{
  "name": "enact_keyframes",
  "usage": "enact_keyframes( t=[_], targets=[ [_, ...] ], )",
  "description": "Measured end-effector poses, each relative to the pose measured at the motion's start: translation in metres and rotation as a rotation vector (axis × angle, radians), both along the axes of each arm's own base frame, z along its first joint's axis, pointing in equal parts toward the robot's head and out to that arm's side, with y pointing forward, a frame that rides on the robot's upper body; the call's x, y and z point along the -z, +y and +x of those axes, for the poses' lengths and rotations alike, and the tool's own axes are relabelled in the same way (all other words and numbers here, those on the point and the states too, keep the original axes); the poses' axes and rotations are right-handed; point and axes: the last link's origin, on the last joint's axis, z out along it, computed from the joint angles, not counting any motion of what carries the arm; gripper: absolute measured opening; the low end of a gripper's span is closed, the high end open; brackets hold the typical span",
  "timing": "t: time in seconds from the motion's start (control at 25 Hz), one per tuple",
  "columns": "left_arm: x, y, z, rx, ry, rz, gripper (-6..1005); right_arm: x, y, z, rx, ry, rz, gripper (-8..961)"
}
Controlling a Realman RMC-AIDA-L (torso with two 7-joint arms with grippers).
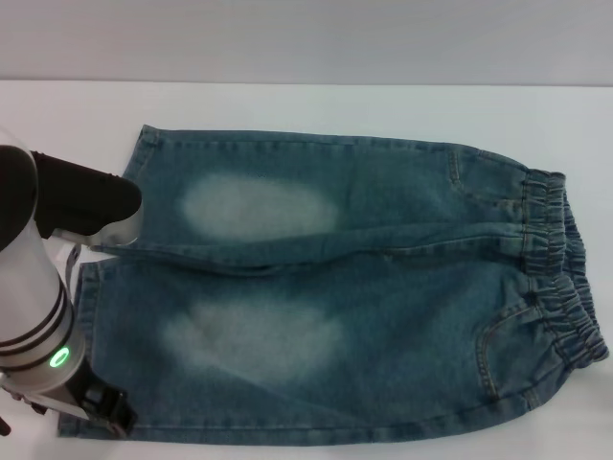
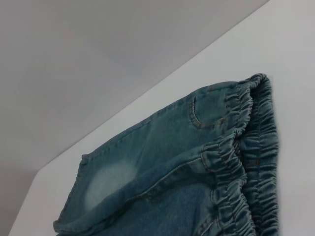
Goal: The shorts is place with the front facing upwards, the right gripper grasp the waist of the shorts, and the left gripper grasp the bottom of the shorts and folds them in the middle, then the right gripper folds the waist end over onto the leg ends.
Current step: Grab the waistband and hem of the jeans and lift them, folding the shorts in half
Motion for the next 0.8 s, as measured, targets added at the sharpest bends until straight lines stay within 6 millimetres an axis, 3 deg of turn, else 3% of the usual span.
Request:
enact_keyframes(
  t=[0.8],
  targets=[
    [0.004, 0.002, -0.014, -0.025, 0.012, 0.014, 773, -0.001, 0.004, -0.004, -0.022, 0.002, -0.007, 651]
  ],
)
